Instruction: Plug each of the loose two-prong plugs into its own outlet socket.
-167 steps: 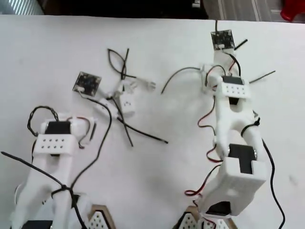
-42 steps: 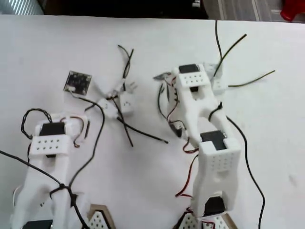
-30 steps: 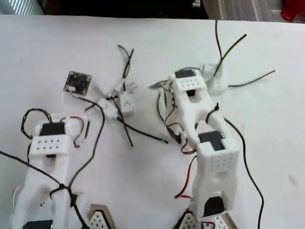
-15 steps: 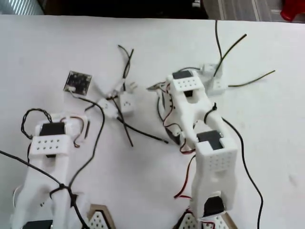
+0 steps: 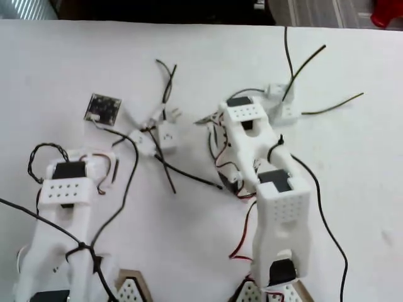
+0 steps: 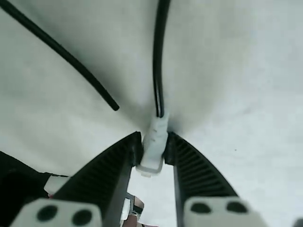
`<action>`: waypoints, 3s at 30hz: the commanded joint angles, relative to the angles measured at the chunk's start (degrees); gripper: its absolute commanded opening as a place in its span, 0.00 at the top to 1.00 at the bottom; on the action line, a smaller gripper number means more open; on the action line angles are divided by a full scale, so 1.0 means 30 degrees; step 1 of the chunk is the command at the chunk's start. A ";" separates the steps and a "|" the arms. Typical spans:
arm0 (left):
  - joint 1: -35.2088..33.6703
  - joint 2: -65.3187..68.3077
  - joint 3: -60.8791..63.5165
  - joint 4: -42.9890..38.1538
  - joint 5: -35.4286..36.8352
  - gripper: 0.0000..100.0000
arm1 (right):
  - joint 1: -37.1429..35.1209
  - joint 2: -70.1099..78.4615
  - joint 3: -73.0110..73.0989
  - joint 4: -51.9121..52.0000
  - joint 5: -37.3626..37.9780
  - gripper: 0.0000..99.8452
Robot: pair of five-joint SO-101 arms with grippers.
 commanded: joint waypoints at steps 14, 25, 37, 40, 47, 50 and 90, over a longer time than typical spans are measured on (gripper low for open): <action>-0.0161 -0.0601 -0.0029 -0.0322 0.0234 0.98 | 0.0689 -0.3179 -0.1670 0.0630 0.0147 0.98; 0.0454 -0.0747 -0.1055 -0.0469 0.2081 0.98 | -0.0835 -1.5868 0.3311 -0.0513 -0.0850 0.98; 0.3092 -0.0630 -0.5802 -0.0615 0.7209 0.98 | -0.5465 -2.5685 1.4242 -1.1326 -0.5744 0.98; 0.4117 -0.0630 -0.6125 -0.0615 0.7385 0.98 | -0.6139 -2.7385 1.7348 -1.4842 -0.6183 0.98; 0.5612 -0.0747 -0.5158 -0.1963 0.7385 0.98 | -0.7722 -3.0696 2.3502 -2.1026 -0.6242 0.98; 0.5817 -0.0747 -0.4718 -0.2344 0.7385 0.98 | -0.8015 -3.1634 2.5055 -2.2139 -0.6242 0.98; 0.8015 -0.8659 -0.0293 0.0059 0.1319 0.98 | -0.6637 -3.2161 2.6227 -2.2432 -0.6476 0.98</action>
